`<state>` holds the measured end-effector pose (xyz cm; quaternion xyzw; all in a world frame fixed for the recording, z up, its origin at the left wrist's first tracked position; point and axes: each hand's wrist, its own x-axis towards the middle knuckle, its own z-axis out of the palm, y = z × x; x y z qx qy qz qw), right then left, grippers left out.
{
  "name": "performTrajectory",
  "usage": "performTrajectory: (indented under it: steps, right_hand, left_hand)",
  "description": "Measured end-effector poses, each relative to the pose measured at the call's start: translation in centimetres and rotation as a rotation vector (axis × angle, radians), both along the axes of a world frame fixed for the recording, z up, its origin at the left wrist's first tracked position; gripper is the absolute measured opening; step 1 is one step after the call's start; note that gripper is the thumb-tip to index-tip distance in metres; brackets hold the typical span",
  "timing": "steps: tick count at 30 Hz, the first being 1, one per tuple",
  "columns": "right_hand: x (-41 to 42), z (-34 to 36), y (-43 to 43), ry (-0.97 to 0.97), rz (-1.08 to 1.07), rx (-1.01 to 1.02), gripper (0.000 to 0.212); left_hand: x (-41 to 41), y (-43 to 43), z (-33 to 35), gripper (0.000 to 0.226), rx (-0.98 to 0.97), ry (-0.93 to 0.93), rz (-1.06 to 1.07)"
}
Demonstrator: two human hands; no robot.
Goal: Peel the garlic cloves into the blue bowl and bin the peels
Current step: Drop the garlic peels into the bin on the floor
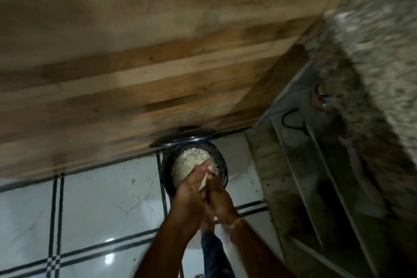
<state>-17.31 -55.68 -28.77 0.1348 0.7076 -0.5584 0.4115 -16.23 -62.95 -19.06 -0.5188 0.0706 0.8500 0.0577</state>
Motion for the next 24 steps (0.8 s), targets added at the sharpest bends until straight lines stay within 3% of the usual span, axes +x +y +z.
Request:
performTrajectory:
  steps: [2, 5, 11, 13, 17, 24]
  right_hand:
    - [0.2, 5.9, 3.0, -0.068, -0.095, -0.051, 0.049]
    - [2.6, 16.0, 7.3, 0.07, -0.155, -0.173, 0.026]
    - [11.8, 27.5, 19.6, 0.486, -0.244, -0.041, 0.041]
    - [14.4, 29.6, 24.1, 0.623, -0.281, 0.031, 0.042]
    - [17.0, 31.0, 32.3, 0.794, -0.308, 0.203, 0.024]
    - [21.2, 30.4, 49.9, 0.813, -0.414, 0.5, 0.033]
  left_hand:
    - [1.4, 1.4, 5.1, 0.035, -0.443, -0.023, -0.245]
    - [3.2, 4.4, 10.1, 0.038, -0.88, -0.036, -0.551]
    - [9.0, 14.3, 17.4, 0.053, -1.437, 0.217, -1.04]
    - [11.1, 18.5, 19.2, 0.046, -1.54, 0.342, -1.144]
    - [13.3, 25.4, 20.8, 0.041, -1.68, 0.516, -1.268]
    - [14.6, 42.5, 21.7, 0.037, -1.716, 0.806, -1.385]
